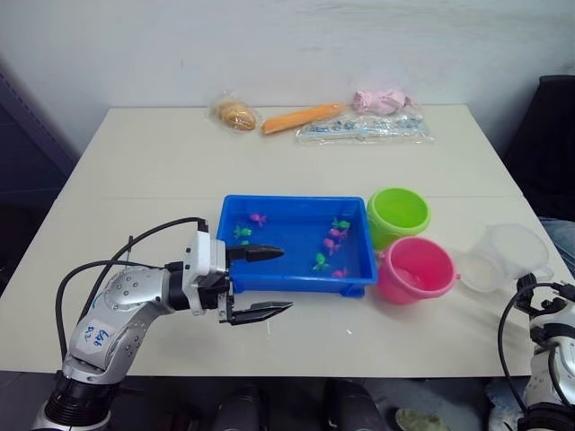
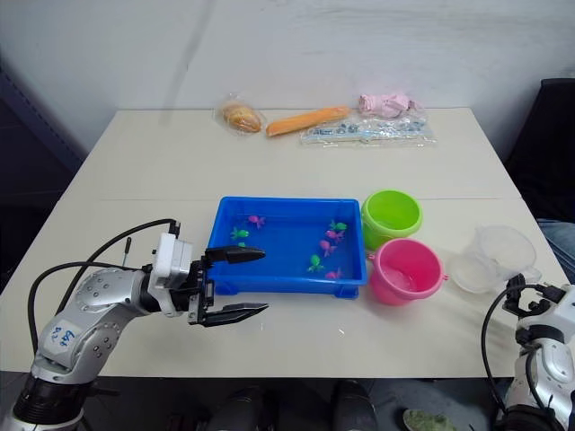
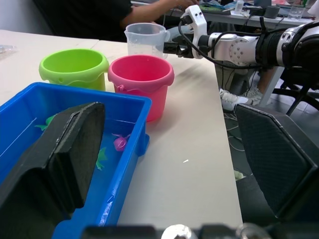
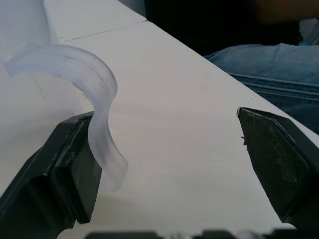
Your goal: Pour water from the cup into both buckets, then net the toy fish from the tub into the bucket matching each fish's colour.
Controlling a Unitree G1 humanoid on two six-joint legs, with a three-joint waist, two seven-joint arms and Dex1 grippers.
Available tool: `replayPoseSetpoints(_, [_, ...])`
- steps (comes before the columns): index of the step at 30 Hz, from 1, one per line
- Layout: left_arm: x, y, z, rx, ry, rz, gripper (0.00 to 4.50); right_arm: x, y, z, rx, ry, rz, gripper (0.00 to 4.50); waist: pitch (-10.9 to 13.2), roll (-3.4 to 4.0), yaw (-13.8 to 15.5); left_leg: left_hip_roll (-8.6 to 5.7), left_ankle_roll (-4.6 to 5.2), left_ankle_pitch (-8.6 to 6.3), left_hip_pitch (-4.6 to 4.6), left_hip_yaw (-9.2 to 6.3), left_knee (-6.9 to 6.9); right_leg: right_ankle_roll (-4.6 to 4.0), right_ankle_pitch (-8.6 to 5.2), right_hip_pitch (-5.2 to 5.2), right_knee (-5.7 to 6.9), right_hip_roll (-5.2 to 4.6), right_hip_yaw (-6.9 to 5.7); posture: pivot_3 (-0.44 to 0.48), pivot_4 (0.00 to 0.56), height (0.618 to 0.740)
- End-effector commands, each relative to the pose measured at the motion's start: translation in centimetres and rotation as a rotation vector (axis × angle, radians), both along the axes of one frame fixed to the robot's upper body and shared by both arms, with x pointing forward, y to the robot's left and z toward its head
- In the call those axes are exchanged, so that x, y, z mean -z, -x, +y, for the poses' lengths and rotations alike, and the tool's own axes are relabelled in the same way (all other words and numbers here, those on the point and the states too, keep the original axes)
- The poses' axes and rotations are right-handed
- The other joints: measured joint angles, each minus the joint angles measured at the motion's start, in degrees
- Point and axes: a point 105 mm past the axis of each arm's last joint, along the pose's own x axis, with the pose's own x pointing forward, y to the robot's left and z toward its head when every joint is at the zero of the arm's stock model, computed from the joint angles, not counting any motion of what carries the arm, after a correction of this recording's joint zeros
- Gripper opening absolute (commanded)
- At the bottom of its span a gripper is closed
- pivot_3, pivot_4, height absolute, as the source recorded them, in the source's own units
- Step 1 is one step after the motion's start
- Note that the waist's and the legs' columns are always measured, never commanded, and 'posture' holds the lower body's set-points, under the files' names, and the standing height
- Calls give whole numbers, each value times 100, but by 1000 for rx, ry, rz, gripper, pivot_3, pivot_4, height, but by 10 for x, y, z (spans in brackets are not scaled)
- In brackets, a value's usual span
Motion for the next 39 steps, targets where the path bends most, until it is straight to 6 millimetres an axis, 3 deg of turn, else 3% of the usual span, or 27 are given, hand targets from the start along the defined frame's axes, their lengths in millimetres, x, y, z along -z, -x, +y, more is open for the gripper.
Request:
replayPoseSetpoints(1, [-8,1,0,9,1,-47,4500,-18,1,-9,-9,24,-73,3708,0,0,-1,0,0,0,0,0,0,0,0,0,0,0,0,0,150,740])
replayPoseSetpoints(8, [-8,-2,0,9,-2,-53,4500,-25,-1,-5,-64,14,-117,215,0,0,17,0,-2,2,-1,0,0,1,1,0,-2,0,-1,0,150,740])
replayPoseSetpoints(9, [-8,-2,-1,9,-2,-53,4500,-26,-1,-5,-65,17,-122,40,0,0,17,0,-1,2,-2,0,0,1,1,0,-2,0,-1,0,150,740])
replayPoseSetpoints(16, [-6,-3,-1,13,1,-54,4500,-53,6,1,-113,85,-177,40,1,1,12,1,-2,2,-1,0,-2,2,1,-1,-3,-1,-1,0,150,740])
replayPoseSetpoints(28, [-1,-7,-10,77,14,-34,4500,-128,31,53,-278,626,-31,40,1,1,33,-2,-2,2,-5,-1,-7,6,3,-3,-8,-7,-5,0,150,740])
replayPoseSetpoints(39, [-3,-11,-22,159,27,-34,4500,-156,23,93,-285,1040,47,40,5,-5,38,-5,-2,3,-7,0,-5,7,3,-4,-12,-6,-6,0,150,740])
